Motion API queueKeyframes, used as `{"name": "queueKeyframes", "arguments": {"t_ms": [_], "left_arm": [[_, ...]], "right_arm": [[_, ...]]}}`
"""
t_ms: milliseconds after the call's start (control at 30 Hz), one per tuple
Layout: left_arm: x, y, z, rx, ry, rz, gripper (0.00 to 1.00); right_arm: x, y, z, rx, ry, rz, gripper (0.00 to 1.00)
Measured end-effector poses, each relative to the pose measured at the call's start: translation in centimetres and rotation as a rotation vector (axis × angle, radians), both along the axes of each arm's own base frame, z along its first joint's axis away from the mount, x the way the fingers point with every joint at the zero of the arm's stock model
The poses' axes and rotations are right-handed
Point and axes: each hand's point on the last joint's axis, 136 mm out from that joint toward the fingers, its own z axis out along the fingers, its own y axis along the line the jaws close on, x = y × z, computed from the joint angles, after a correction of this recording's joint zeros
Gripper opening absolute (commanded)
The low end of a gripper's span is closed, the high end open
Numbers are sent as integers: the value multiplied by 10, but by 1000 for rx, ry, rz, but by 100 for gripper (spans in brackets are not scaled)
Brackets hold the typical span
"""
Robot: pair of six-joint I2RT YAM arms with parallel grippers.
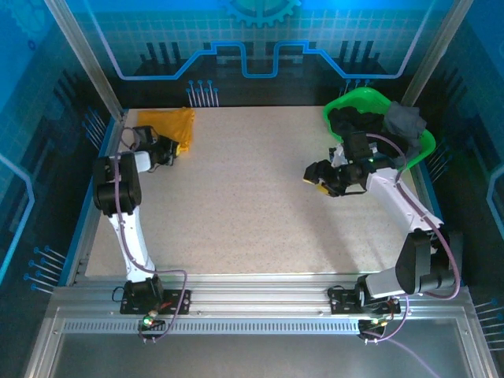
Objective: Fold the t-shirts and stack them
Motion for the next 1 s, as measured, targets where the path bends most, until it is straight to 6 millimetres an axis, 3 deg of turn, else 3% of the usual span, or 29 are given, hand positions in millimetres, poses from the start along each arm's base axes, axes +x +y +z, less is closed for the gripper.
{"name": "queueKeyframes", "arguments": {"t_ms": [133, 300, 333, 367, 433, 533, 567, 600, 667, 733, 833, 1000], "left_arm": [[10, 6, 2, 9, -10, -38, 0], [5, 3, 6, 42, -23, -60, 61], [-2, 2, 13, 60, -24, -57, 95], [-14, 1, 22, 80, -17, -50, 99], [-37, -2, 46, 124, -16, -40, 99], [-70, -17, 116, 232, -88, -43, 99], [-83, -28, 150, 276, -142, -50, 99], [-95, -38, 176, 311, -190, -55, 99], [-130, -66, 234, 359, -326, -69, 99], [-169, -81, 264, 375, -412, -69, 99], [-213, -76, 267, 410, -409, -23, 99], [-261, -66, 225, 624, -190, 13, 99]], "right_arm": [[6, 10, 12, 20, -51, 31, 58], [11, 19, 23, 42, -112, 60, 60], [12, 20, 29, 46, -136, 62, 61], [12, 21, 37, 52, -171, 62, 62], [13, 21, 56, 61, -249, 58, 66], [14, 18, 93, 70, -387, 39, 75], [13, 16, 104, 71, -423, 28, 93], [13, 14, 113, 70, -453, 24, 100], [12, 11, 130, 64, -509, 14, 100], [9, 8, 140, 57, -543, 7, 100], [2, 0, 147, 23, -560, -15, 100], [-15, -39, 142, -181, -561, -120, 100]]}}
